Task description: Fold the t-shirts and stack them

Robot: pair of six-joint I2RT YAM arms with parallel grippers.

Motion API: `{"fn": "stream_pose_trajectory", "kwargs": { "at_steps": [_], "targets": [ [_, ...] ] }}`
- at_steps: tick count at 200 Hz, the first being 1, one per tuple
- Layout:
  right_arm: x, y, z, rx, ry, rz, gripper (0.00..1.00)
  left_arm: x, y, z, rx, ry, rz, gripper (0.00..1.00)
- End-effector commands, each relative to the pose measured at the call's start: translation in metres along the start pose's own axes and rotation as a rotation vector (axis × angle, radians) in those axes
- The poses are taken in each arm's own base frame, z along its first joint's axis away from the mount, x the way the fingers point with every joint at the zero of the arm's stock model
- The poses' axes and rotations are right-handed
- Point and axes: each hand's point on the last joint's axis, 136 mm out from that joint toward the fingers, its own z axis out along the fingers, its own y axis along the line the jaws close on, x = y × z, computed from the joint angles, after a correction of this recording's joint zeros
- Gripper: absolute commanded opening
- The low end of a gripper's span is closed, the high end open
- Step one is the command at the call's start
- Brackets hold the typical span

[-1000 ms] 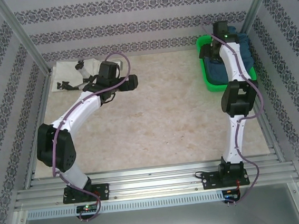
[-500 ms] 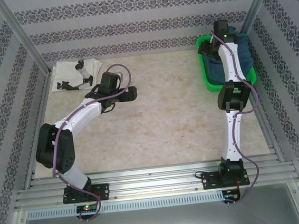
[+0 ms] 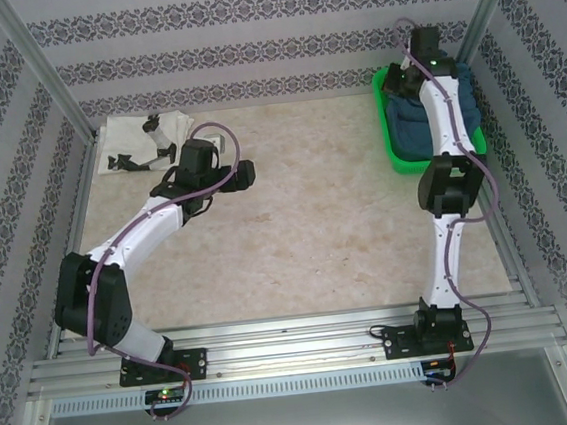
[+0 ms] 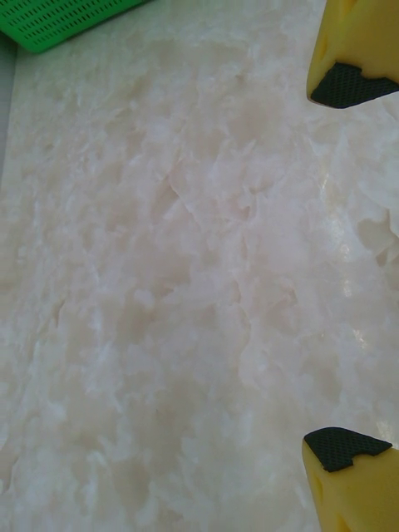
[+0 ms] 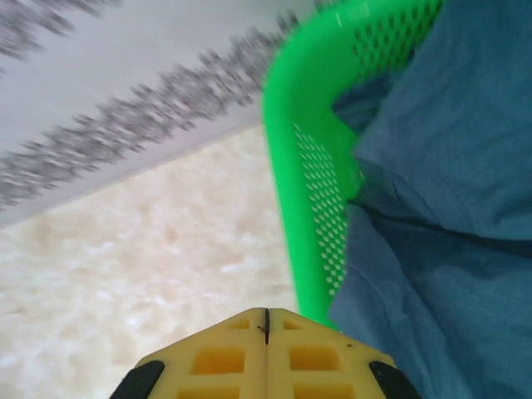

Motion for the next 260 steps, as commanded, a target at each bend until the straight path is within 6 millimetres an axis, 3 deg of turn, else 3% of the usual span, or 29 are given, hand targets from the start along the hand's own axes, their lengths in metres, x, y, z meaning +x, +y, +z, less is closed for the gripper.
{"fn": "stream_pose_trajectory", "kwargs": {
  "at_steps": [1, 20, 44, 56, 64, 72, 79, 87, 98, 115, 129, 149, 173, 216, 260],
  "targets": [
    [-0.070, 0.093, -0.138, -0.208, -0.336, -0.106, 0.00, -0.029, -0.009, -0.016, 0.047, -0.111, -0.030, 1.00],
    [-0.074, 0.140, -0.210, -0.298, -0.449, -0.192, 0.00, -0.040, -0.019, -0.027, 0.094, -0.145, -0.033, 1.00],
    [-0.060, 0.188, -0.287, -0.401, -0.537, -0.294, 0.00, -0.058, -0.031, -0.045, 0.145, -0.201, -0.031, 1.00],
    [-0.053, 0.198, -0.310, -0.415, -0.546, -0.315, 0.00, -0.066, -0.038, -0.055, 0.169, -0.225, -0.028, 1.00],
    [-0.048, 0.194, -0.311, -0.402, -0.516, -0.308, 0.00, -0.070, -0.042, -0.060, 0.192, -0.235, -0.028, 1.00],
    [-0.047, 0.179, -0.298, -0.341, -0.472, -0.279, 0.02, -0.071, -0.045, -0.063, 0.207, -0.235, -0.028, 1.00],
    [-0.046, 0.159, -0.277, -0.264, -0.426, -0.248, 0.24, -0.070, -0.047, -0.065, 0.218, -0.233, -0.032, 1.00],
    [-0.041, 0.139, -0.247, -0.196, -0.362, -0.232, 0.61, -0.067, -0.047, -0.065, 0.222, -0.228, -0.034, 1.00],
    [-0.035, 0.109, -0.199, -0.106, -0.279, -0.212, 0.76, -0.061, -0.047, -0.063, 0.220, -0.215, -0.031, 1.00],
    [-0.023, 0.073, -0.131, -0.032, -0.172, -0.179, 0.79, -0.052, -0.042, -0.062, 0.202, -0.200, -0.022, 1.00],
    [-0.014, 0.051, -0.088, 0.001, -0.103, -0.156, 0.80, -0.047, -0.037, -0.062, 0.177, -0.189, -0.010, 1.00],
    [-0.003, 0.027, -0.040, 0.047, -0.042, -0.133, 0.81, -0.041, -0.033, -0.062, 0.155, -0.171, 0.006, 1.00],
    [0.006, 0.003, 0.001, 0.085, 0.004, -0.100, 0.80, -0.036, -0.029, -0.061, 0.138, -0.156, 0.010, 1.00],
    [0.014, -0.024, 0.040, 0.130, 0.035, -0.062, 0.77, -0.025, -0.023, -0.058, 0.115, -0.135, 0.022, 1.00],
    [0.006, -0.034, 0.038, 0.131, -0.006, -0.037, 0.75, -0.019, -0.017, -0.054, 0.093, -0.126, 0.035, 1.00]
  ]
}}
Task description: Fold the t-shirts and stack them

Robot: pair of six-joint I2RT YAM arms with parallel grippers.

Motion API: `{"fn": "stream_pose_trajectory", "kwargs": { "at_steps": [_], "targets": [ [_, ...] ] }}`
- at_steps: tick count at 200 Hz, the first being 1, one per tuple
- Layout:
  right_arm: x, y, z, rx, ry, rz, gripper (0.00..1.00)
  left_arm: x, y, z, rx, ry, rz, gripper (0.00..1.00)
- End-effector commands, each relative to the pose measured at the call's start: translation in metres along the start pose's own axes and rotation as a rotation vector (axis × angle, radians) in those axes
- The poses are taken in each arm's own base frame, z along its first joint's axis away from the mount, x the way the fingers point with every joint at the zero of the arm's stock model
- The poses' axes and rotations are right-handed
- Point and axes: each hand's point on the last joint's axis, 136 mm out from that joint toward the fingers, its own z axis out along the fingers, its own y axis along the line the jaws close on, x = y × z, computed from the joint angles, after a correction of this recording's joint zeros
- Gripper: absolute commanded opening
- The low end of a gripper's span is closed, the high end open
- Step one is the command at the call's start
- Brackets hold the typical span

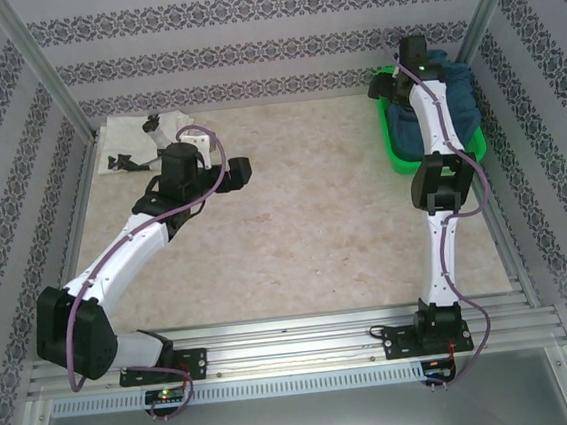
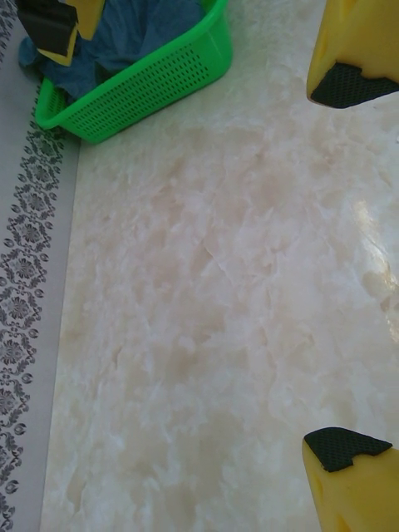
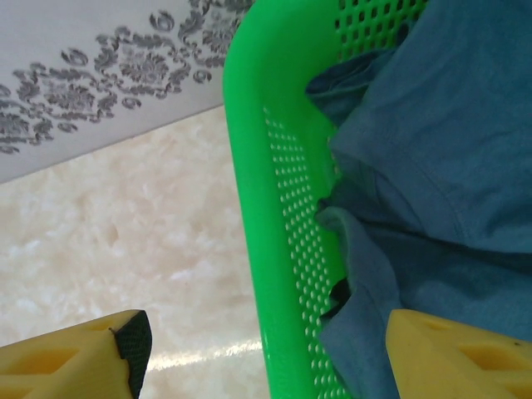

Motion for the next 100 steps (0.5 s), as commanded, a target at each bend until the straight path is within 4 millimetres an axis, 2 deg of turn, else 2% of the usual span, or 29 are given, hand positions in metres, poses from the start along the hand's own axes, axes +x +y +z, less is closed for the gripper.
{"fn": "stream_pose_trajectory", "kwargs": {
  "at_steps": [1, 45, 100],
  "targets": [
    [-0.017, -0.007, -0.017, 0.016, -0.063, 0.023, 0.75, 0.001, 0.004, -0.005, -0.023, -0.005, 0.034, 1.00],
    [-0.010, -0.030, -0.006, 0.047, -0.013, 0.058, 0.71, 0.004, 0.006, 0.001, -0.029, 0.008, 0.033, 1.00],
    [0.011, -0.040, 0.020, 0.048, 0.051, 0.071, 0.67, 0.004, 0.006, 0.002, -0.028, 0.007, 0.033, 1.00]
  ]
}}
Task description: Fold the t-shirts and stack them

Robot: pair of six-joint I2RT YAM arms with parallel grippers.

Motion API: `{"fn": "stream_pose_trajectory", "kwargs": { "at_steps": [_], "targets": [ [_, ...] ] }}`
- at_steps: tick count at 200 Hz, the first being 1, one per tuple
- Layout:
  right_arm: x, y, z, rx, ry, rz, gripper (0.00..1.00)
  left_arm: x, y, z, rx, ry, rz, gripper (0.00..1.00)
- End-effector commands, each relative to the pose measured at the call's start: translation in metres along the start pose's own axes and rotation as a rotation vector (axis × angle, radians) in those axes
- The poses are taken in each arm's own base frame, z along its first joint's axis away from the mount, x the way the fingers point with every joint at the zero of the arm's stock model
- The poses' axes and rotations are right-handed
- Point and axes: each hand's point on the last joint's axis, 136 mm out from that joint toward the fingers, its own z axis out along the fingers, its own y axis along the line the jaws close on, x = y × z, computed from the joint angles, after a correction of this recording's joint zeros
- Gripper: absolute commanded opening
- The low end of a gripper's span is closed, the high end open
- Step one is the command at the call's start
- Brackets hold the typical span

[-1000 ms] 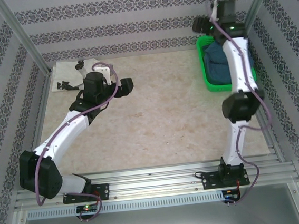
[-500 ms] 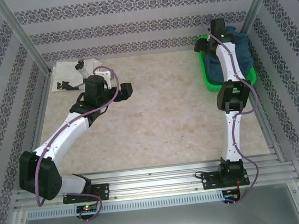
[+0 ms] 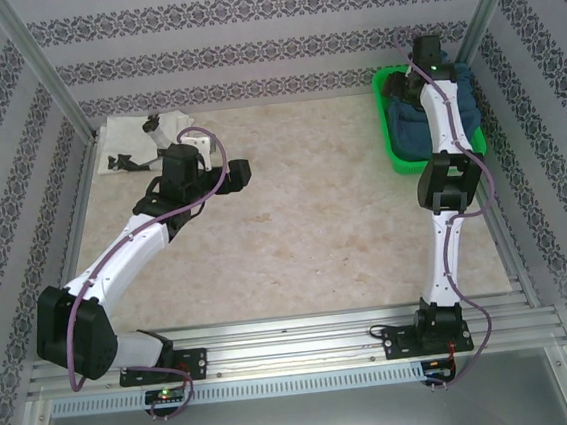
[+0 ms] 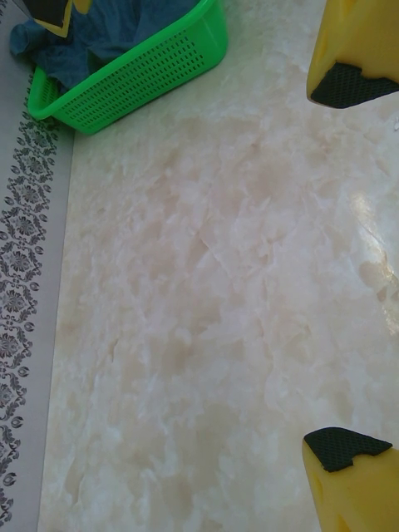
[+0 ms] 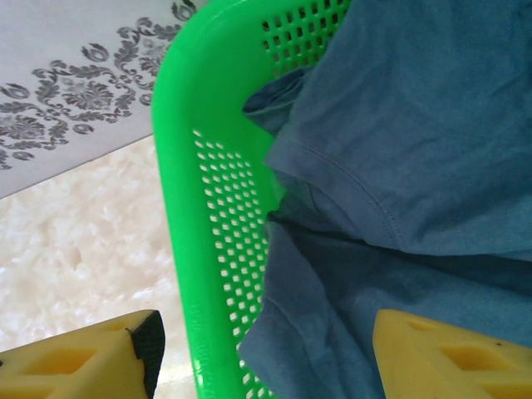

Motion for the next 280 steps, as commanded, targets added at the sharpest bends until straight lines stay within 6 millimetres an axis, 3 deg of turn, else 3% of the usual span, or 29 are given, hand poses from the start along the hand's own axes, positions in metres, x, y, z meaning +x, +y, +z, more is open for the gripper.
{"fn": "stream_pose_trajectory", "kwargs": {
  "at_steps": [1, 38, 77, 94, 99, 108, 111, 131, 151, 172, 193, 213, 237, 247, 258, 280],
  "targets": [
    [0.017, -0.009, 0.020, 0.015, 0.057, 0.023, 0.67, 0.002, 0.003, 0.001, -0.016, 0.004, 0.019, 1.00],
    [0.022, -0.007, 0.033, -0.007, 0.069, 0.035, 0.65, 0.001, 0.003, 0.000, -0.017, -0.002, 0.021, 1.00],
    [0.024, -0.013, 0.037, 0.023, 0.083, 0.038, 0.45, 0.004, 0.005, 0.000, -0.025, 0.006, 0.025, 1.00],
    [0.026, -0.013, 0.037, 0.021, 0.091, 0.034, 0.29, 0.006, 0.006, -0.001, -0.026, 0.004, 0.026, 1.00],
    [0.026, -0.013, 0.035, 0.023, 0.090, 0.036, 0.22, 0.007, 0.006, -0.002, -0.024, 0.004, 0.026, 1.00],
    [0.023, -0.011, 0.029, 0.020, 0.086, 0.040, 0.00, 0.006, 0.006, -0.003, -0.025, -0.001, 0.024, 1.00],
    [0.020, -0.009, 0.024, 0.012, 0.081, 0.040, 0.00, 0.005, 0.006, -0.004, -0.025, -0.004, 0.023, 1.00],
    [-0.015, 0.028, -0.033, -0.051, -0.053, -0.014, 0.00, 0.001, 0.003, -0.007, -0.016, -0.019, 0.022, 1.00],
    [-0.061, 0.085, -0.135, -0.116, -0.300, -0.138, 0.00, -0.009, -0.003, -0.012, 0.008, -0.049, 0.016, 1.00],
    [-0.083, 0.130, -0.244, -0.191, -0.481, -0.202, 0.00, -0.027, -0.016, -0.019, 0.062, -0.103, 0.006, 1.00],
    [-0.076, 0.174, -0.339, -0.312, -0.610, -0.271, 0.00, -0.052, -0.034, -0.034, 0.135, -0.173, 0.003, 1.00],
    [-0.049, 0.221, -0.422, -0.511, -0.689, -0.342, 0.00, -0.080, -0.053, -0.056, 0.196, -0.240, 0.010, 1.00],
    [-0.013, 0.258, -0.519, -0.718, -0.795, -0.389, 0.00, -0.113, -0.078, -0.095, 0.278, -0.329, 0.031, 1.00],
    [-0.001, 0.266, -0.546, -0.798, -0.812, -0.382, 0.00, -0.124, -0.087, -0.112, 0.307, -0.362, 0.034, 1.00],
    [0.009, 0.271, -0.562, -0.859, -0.800, -0.368, 0.00, -0.130, -0.093, -0.128, 0.334, -0.383, 0.038, 1.00],
    [0.028, 0.285, -0.549, -0.869, -0.724, -0.375, 0.00, -0.125, -0.095, -0.149, 0.351, -0.390, 0.039, 1.00]
  ]
}}
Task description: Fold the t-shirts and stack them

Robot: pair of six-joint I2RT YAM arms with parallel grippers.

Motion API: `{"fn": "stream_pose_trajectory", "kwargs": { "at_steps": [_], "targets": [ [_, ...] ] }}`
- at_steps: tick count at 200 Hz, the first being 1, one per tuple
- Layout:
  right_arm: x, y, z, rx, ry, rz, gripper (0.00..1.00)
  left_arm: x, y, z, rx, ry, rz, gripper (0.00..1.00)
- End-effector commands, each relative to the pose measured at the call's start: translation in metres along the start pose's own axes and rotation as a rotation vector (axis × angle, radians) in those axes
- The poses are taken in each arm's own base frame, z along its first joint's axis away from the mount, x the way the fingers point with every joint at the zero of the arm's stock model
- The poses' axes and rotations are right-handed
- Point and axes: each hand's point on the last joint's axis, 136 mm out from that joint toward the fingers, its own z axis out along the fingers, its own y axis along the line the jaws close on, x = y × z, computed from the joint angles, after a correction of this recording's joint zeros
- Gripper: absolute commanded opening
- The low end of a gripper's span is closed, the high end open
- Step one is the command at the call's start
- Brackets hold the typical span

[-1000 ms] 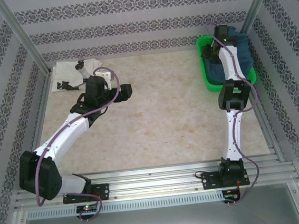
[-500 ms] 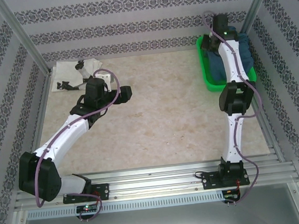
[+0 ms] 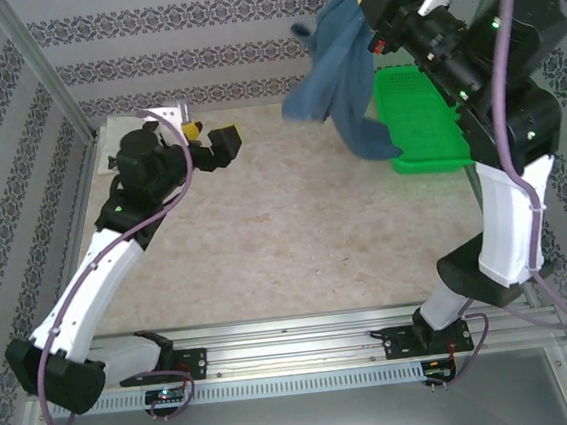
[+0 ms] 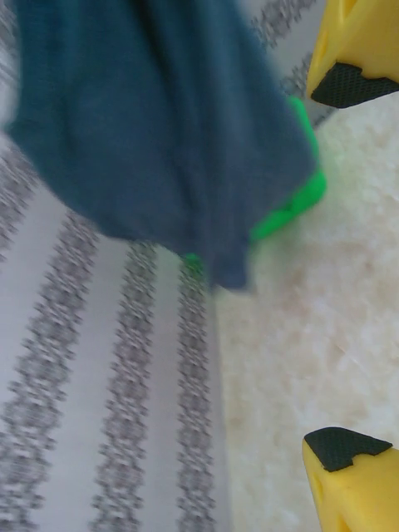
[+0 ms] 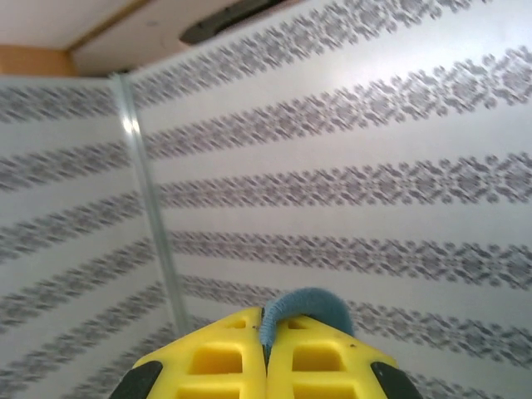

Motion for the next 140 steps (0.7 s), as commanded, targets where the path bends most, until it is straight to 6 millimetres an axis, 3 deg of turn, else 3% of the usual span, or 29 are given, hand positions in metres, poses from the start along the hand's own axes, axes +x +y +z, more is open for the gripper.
{"fn": "stream_pose_trajectory", "kwargs": {
  "at_steps": [1, 21, 47, 68, 80, 96, 140],
  "targets": [
    [0.054, 0.002, 0.035, -0.009, 0.140, 0.058, 0.00, -0.015, -0.024, -0.024, 0.077, -0.039, -0.005, 1.00],
    [0.103, 0.003, 0.056, 0.004, 0.254, 0.061, 0.00, -0.004, -0.023, -0.040, 0.078, -0.045, -0.018, 1.00],
    [0.176, -0.006, 0.092, 0.032, 0.389, 0.090, 0.00, 0.029, -0.012, -0.044, 0.062, 0.018, -0.054, 1.00],
    [0.211, -0.013, 0.115, 0.053, 0.440, 0.086, 0.00, 0.042, 0.001, -0.045, 0.025, 0.025, -0.077, 1.00],
    [0.213, -0.019, 0.123, 0.076, 0.441, 0.073, 0.00, 0.045, 0.002, -0.044, 0.026, 0.037, -0.079, 1.00],
    [0.201, -0.021, 0.129, 0.077, 0.412, 0.062, 0.00, 0.041, 0.001, -0.043, 0.025, 0.033, -0.075, 1.00],
    [0.136, -0.020, 0.114, 0.073, 0.252, 0.011, 0.00, 0.019, -0.007, -0.034, 0.055, -0.002, -0.068, 1.00]
  ]
}}
